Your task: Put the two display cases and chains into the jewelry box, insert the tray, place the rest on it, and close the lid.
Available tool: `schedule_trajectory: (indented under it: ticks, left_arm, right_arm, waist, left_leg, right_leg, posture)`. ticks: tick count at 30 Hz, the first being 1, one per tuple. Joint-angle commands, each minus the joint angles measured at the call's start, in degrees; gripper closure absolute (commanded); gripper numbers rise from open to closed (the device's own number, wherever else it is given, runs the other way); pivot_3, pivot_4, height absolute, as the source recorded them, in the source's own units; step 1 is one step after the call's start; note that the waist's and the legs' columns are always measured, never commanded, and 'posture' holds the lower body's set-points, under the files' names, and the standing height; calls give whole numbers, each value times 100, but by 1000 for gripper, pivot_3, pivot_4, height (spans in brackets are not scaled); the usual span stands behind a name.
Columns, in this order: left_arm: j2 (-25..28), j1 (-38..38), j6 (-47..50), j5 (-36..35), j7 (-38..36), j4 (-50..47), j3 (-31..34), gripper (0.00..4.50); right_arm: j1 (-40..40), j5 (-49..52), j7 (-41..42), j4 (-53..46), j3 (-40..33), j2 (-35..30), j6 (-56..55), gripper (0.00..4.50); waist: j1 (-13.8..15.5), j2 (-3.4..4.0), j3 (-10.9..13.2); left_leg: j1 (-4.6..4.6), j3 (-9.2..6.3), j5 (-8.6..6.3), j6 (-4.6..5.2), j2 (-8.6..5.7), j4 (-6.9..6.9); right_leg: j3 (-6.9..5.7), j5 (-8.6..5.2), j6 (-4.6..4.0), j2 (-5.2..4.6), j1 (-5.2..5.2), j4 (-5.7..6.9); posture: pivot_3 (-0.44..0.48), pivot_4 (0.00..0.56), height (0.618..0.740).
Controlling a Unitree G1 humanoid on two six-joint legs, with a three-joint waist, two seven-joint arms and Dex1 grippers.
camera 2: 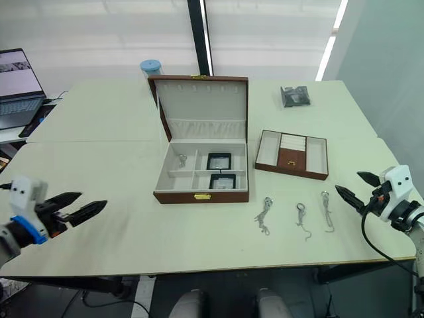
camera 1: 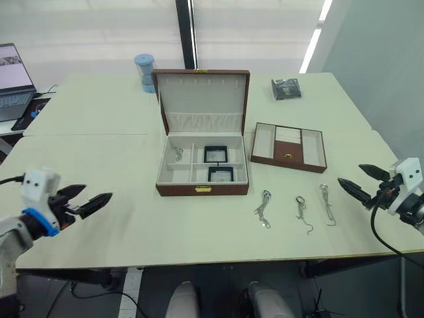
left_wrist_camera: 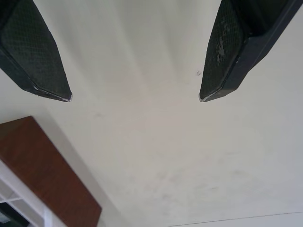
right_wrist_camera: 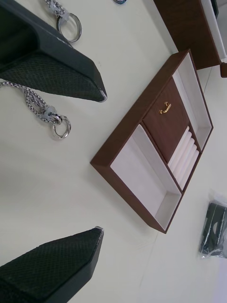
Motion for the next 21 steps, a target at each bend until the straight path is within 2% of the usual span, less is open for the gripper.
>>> schedule_trajectory:
  ticks: [1,9,21]
  left_arm:
    - [-122,244,-460,45,297,-97,306,52]
    - [-492,269,-1547,172,1227,456,535,52]
    - [-571,384,-1635,-51,1458,249,395,52]
  right_arm:
    - [-130,-53,-71,68,-123,-11,-193,0]
    - [-259,-188,-303,220,-110,134,-362,0]
    - [-217,-186,-318,93,-105,206,-297,0]
  waist:
    - [7,1,0]
    - [0,0,-1]
    - [-2,0,-1]
  left_leg:
    - [0,1,0,0,-2,0]
    - [6,5,0,0,-5,-2]
    - [8,6,0,0,-6,-3]
  right_leg:
    - [-2,0,0,-5,1,-1]
    - [0,0,0,-15,6,-2]
    - [3,0,0,-16,6,-2]
  posture:
    - [0,150,740]
    - [0,150,740]
    - [0,150,740]
